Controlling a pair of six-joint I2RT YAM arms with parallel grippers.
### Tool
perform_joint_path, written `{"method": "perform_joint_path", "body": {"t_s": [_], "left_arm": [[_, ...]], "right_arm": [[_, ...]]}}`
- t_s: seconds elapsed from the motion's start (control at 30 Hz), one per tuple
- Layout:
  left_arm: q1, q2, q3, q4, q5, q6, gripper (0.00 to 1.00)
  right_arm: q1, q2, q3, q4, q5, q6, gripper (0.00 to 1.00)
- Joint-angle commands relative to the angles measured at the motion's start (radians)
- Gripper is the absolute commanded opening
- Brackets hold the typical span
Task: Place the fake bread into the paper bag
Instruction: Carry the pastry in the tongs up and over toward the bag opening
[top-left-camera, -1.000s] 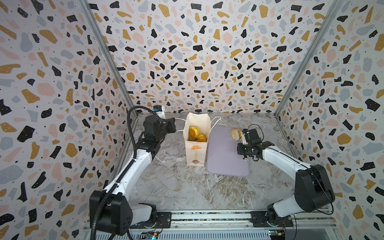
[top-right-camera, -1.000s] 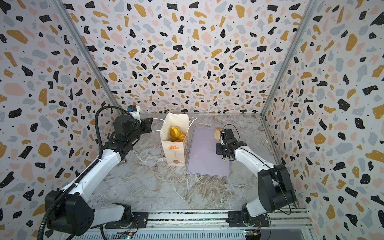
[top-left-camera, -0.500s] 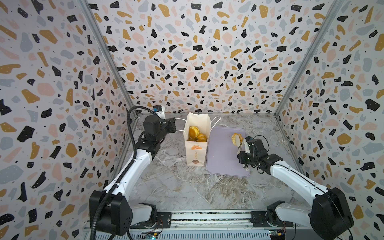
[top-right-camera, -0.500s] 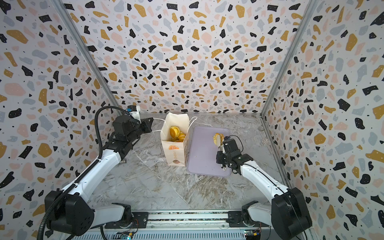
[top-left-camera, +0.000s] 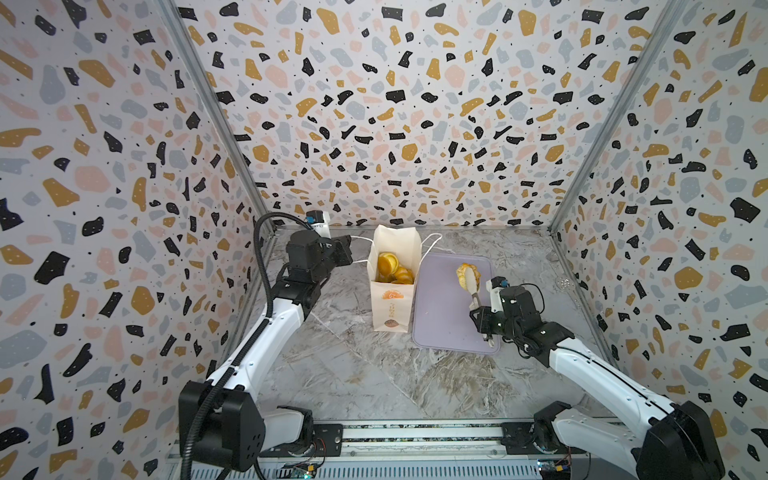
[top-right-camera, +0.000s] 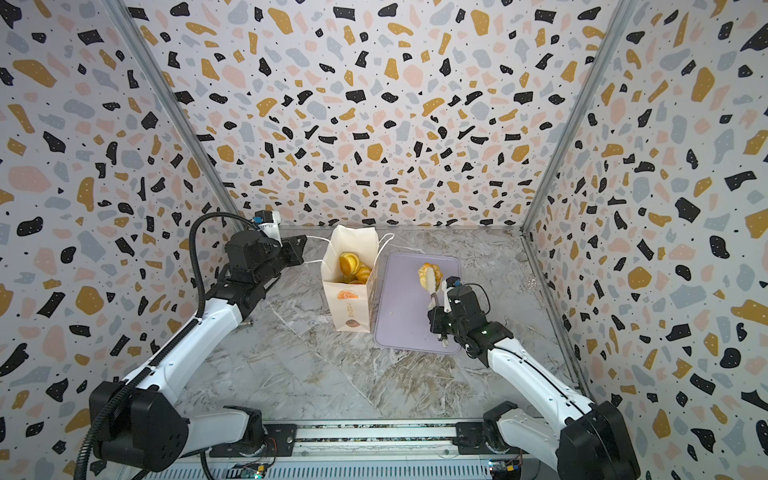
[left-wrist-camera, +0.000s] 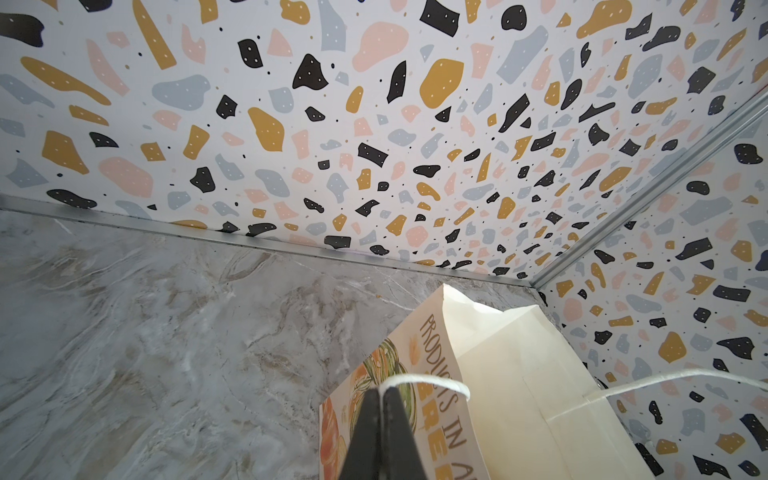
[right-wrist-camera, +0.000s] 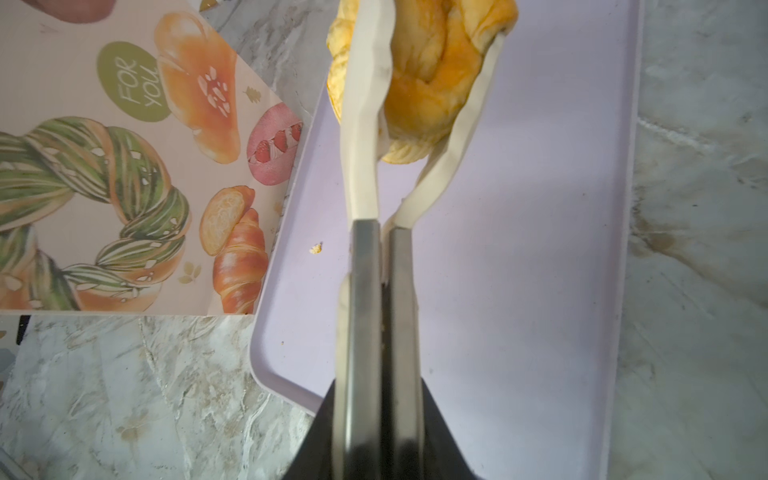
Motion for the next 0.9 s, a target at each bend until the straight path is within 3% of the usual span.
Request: {"method": "perform_joint_path", "body": {"t_s": [0.0, 0.87], "left_arm": [[-0.005, -0.001, -0.003, 0.035, 0.006, -0.011, 0.0], [-0.005, -0.016, -0.003, 0.028, -0.016, 0.013, 0.0]], "right_arm": [[0.019, -0.063, -0.002, 0.09, -0.013, 0.013, 0.21], [0.194, -0.081, 0.195, 0.09, 0.078, 0.042, 0.2]]}}
